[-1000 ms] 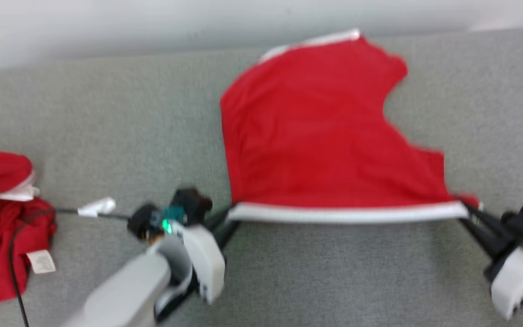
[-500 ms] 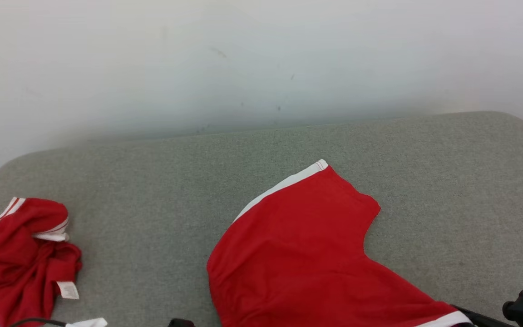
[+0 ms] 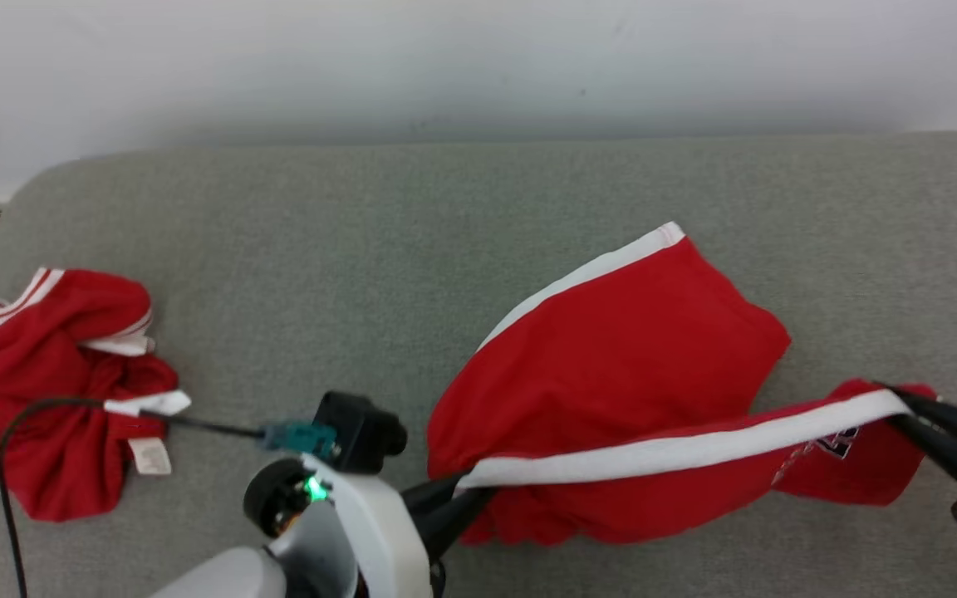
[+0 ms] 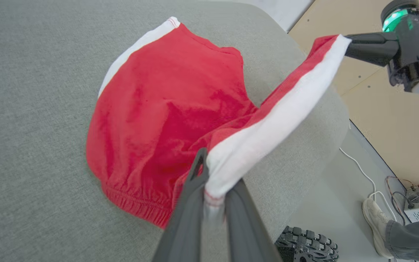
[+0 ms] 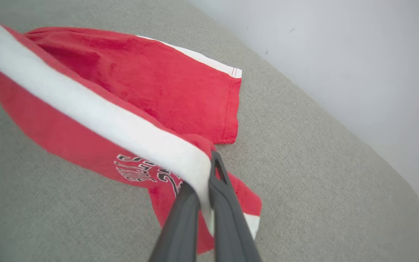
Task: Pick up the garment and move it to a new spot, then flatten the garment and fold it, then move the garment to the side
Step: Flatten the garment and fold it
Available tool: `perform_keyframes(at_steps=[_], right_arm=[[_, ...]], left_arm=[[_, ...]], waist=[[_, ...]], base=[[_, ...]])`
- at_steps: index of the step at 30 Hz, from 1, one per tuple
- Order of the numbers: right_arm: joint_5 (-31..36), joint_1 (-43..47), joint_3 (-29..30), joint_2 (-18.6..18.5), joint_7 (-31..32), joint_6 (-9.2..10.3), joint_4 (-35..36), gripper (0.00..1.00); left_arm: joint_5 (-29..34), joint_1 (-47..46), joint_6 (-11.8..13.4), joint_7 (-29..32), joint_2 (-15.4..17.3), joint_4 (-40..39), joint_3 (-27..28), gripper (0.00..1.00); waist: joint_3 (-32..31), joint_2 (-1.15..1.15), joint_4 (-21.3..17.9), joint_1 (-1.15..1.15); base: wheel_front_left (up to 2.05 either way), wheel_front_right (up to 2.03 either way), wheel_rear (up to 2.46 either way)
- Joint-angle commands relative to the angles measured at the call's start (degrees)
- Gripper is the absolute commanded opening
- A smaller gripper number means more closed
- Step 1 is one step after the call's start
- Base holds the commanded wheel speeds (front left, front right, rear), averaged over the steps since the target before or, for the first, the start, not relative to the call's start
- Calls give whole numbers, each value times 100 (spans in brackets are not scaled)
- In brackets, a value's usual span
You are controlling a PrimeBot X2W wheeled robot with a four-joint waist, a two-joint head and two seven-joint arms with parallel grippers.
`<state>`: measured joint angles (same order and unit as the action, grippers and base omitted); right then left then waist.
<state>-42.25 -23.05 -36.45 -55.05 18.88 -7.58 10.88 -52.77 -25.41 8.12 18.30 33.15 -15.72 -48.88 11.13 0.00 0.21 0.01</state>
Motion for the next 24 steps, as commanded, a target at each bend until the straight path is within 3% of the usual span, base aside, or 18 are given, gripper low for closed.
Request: perform_keyframes(at_steps=[1,9,14,24], right_arm=[[2,-174,-29,-58,28,17,-59,0],[-229,-2014,-941,-4,335,17,-723,0],[-281,-2941,-1623,85,308,17,-1266,0],[-569,-4013,-2758,69,-273,17,-2020,0]], left_arm=[[-83,-139,-30,45,-45,51,33,0],[-429,-1211,-480,402,-808,904,71,0],[-267,-1681,-642,427,-1141,1535,-8,0],[-319,-1772,-739,305,-1224,1860,31,0]], waist=[[471,0,422,-1],[1273,0,1008,-1],[1507,0,1220,-1],[1547,0,1406,-1]], base=[[0,0,0],[0,0,0],[0,0,0],[0,0,0]])
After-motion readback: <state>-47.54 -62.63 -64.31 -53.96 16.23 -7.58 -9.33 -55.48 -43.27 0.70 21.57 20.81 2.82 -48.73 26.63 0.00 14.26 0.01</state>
